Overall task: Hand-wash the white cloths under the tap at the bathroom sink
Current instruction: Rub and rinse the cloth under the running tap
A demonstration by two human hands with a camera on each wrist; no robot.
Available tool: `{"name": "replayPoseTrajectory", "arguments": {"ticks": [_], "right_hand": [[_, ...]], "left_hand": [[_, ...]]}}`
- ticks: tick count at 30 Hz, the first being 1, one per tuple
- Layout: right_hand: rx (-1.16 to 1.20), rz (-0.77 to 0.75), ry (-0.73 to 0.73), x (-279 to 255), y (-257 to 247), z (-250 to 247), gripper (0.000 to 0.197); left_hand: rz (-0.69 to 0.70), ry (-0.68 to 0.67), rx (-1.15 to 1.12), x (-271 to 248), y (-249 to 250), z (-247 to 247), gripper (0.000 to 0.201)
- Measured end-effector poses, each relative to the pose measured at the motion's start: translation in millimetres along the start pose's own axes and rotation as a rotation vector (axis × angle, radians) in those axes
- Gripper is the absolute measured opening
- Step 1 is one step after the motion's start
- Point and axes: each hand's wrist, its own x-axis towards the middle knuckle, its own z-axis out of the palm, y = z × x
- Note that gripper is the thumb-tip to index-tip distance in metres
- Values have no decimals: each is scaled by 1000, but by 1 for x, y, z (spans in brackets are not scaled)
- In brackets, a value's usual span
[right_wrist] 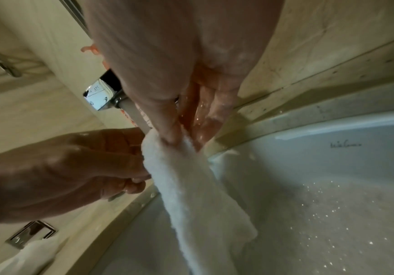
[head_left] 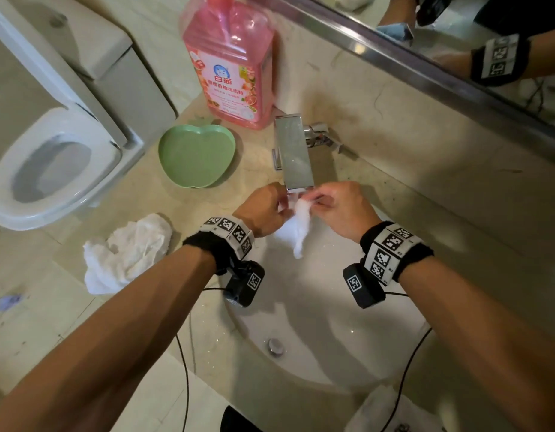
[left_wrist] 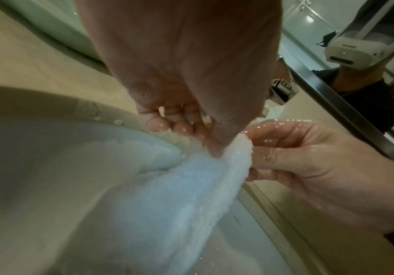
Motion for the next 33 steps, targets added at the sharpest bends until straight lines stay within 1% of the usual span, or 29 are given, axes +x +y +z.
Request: {"name": "replayPoseTrajectory", "arguments": {"ticks": [2, 3, 5, 7, 9, 10, 11, 13, 15, 16, 18, 20, 23, 25, 26, 27, 29, 30, 31, 33], "right_hand": [[5, -39, -48, -1, 0, -4, 23], [12, -43, -54, -1, 0, -5, 23], [-2, -31, -23, -1, 1, -8, 19], [-58, -37, 18, 0, 3, -10, 14], [-149, -52, -5, 3, 5, -11, 9], [-178, -47, -42, 4, 6, -11, 9], [-181, -32, -79, 4, 7, -12, 11], [-136, 10, -128, 5, 7, -12, 14], [-93, 19, -139, 5, 7, -12, 14], [-91, -2, -132, 6, 5, -10, 13], [-102, -59, -124, 5, 3, -7, 14], [-120, -102, -109, 5, 2, -5, 18], [-176, -118, -109, 6, 2, -5, 27], [-233, -71, -165, 7, 2, -10, 37], [-268, -44, -201, 8, 2, -12, 39], [-306, -18, -237, 9, 3, -15, 37], [-403, 30, -290, 8, 5, -19, 27], [-441, 58, -294, 8, 7, -22, 30], [-461, 95, -285, 7, 8, -25, 39], [-427, 175, -229, 3, 11, -29, 53]], "left_hand": [[44, -77, -41, 2, 3, 3, 31], [65, -84, -85, 3, 4, 3, 37], [57, -53, -185, 5, 6, 2, 43], [31, 21, -195, 7, 6, 1, 40], [5, 73, -165, 7, 8, -1, 36], [-4, 67, -160, 7, 10, -3, 37], [-12, 43, -164, 7, 12, -5, 42], [-34, -48, -195, 6, 14, -8, 55], [-62, -142, -172, 5, 9, -9, 64], [-82, -177, -121, 4, 4, -8, 65], [-103, -193, 0, 0, -8, -7, 55], [-73, -147, 114, -4, -19, -8, 45], [-69, -83, 257, -10, -28, -14, 41], [-113, -47, 274, -14, -32, -16, 44], [-127, -23, 275, -16, -34, -17, 43], [-136, 4, 273, -17, -34, -19, 41], [-134, 38, 278, -19, -33, -24, 37], [-125, 36, 290, -20, -31, -27, 36], [-115, 22, 303, -21, -29, -30, 35], [-99, -21, 317, -23, -30, -35, 32]]}}
